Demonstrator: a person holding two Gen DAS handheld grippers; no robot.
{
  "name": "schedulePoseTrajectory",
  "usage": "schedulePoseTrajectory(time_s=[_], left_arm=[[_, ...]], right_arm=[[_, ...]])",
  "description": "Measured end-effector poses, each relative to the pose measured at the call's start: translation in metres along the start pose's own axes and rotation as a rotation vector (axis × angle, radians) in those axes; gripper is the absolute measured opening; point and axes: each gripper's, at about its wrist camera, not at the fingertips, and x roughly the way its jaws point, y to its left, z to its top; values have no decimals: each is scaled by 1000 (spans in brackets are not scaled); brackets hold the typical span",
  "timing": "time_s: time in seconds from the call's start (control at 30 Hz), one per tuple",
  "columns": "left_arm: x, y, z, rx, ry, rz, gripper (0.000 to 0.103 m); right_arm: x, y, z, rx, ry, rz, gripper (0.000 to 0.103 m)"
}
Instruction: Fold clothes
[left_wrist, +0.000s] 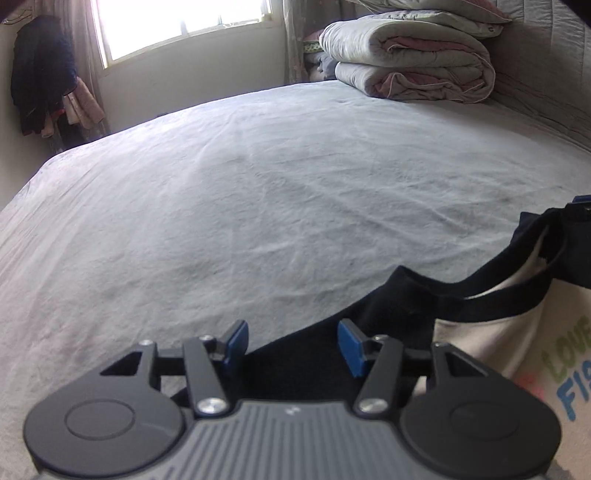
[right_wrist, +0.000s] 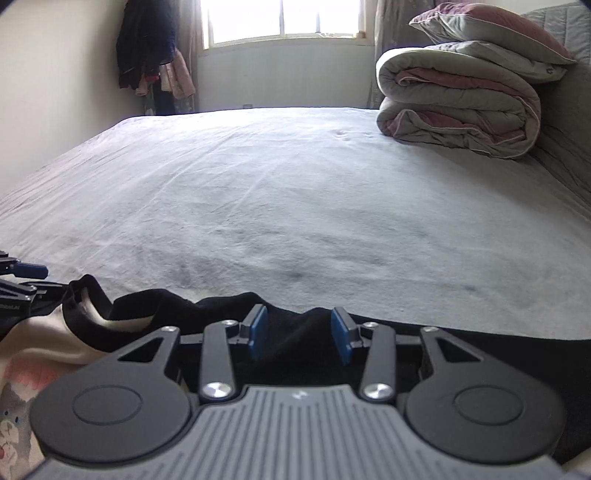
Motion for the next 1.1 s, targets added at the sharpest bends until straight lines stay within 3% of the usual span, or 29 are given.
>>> schedulePoseTrajectory(time_s=[0.13,0.2,0.27,0.37,0.47,0.5,0.6,0.7,0.8,0.9,0.97,1.1], left_arm=[[2,6,-3,-28,2,-51,53],[1,2,-4,-30,7,-76,36],[1,-1,-4,-31,13,-101,3],[-7,-8,-4,-42,-41,-48,3],[-19,-2,-9,-125,-173,124,3],[-19,2,-11,-163,-182,165,3],[-7,8,-14,-199,-108,190,8],[-14,6,-16,-208,-151,239,15],[-32,2,-15,-217,-229,224,20],[-44,-7,-17,-227,-288,138,20],[-37,-11,-18,-217,-252,63,20],[-11,-13,-22,-227,-142,74,20]], right_arm=[[10,16,1,-102,27,33,43],[14,25,-2,-144,36,30,43],[17,32,-4,-171,42,30,43],[20,38,-6,-185,41,31,43],[23,43,-6,-180,29,24,43],[25,43,-6,-175,29,25,43],[29,45,-5,-166,32,35,43],[29,51,-5,-172,25,61,43],[31,59,-8,-179,19,102,43],[41,70,-10,-187,34,136,43],[52,76,-9,-197,36,130,43],[68,73,12,-118,52,97,51]])
